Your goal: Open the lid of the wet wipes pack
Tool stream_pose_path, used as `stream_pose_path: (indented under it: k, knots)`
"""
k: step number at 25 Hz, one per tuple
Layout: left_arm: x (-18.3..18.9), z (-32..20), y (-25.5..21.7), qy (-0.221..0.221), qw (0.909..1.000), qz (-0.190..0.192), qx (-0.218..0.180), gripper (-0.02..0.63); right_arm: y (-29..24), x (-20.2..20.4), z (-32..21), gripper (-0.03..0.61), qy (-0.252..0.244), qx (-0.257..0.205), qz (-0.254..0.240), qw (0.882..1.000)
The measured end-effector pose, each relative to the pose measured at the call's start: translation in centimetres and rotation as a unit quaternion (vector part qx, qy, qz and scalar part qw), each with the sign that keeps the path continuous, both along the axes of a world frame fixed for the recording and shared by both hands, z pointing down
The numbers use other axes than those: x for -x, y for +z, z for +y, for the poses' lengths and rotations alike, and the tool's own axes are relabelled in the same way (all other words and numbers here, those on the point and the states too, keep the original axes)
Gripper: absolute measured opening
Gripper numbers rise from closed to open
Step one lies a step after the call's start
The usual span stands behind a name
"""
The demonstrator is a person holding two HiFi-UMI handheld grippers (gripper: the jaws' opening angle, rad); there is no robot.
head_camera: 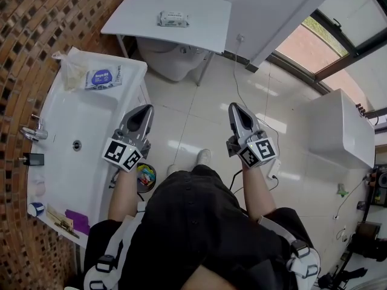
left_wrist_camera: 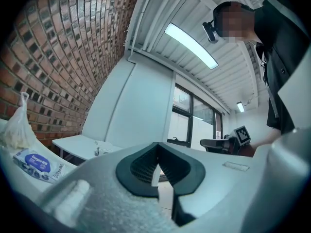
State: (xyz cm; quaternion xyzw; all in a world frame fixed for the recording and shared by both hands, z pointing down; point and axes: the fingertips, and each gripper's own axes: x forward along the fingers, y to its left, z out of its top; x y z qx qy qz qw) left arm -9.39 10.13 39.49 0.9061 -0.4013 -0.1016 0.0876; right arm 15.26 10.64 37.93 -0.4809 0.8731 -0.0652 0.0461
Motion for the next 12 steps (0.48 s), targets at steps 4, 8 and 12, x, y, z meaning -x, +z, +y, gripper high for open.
stream_pose_path:
  k: [4, 8, 12]
  knots:
    - [-0.4, -1.3, 0.1, -0.008, 0.9999, -0.011, -0.001, -0.002, 0.5, -0.1, -2.1, 0.005, -0.008, 0.000, -0.011, 1.000]
    - [-1.2, -3.3, 0.1, -0.019, 0.9996, -0.022, -0.003, -0.002, 0.8, 0.0, -5.1, 0.005, -0.036, -0.001, -0.008, 0.999]
    - [-2.2, -6.0, -0.9, -0.037, 0.9989, -0.026, -0.013, -0.002, -0.2, -0.8, -9.2, 0.005, -0.055, -0.013, -0.007, 0.998]
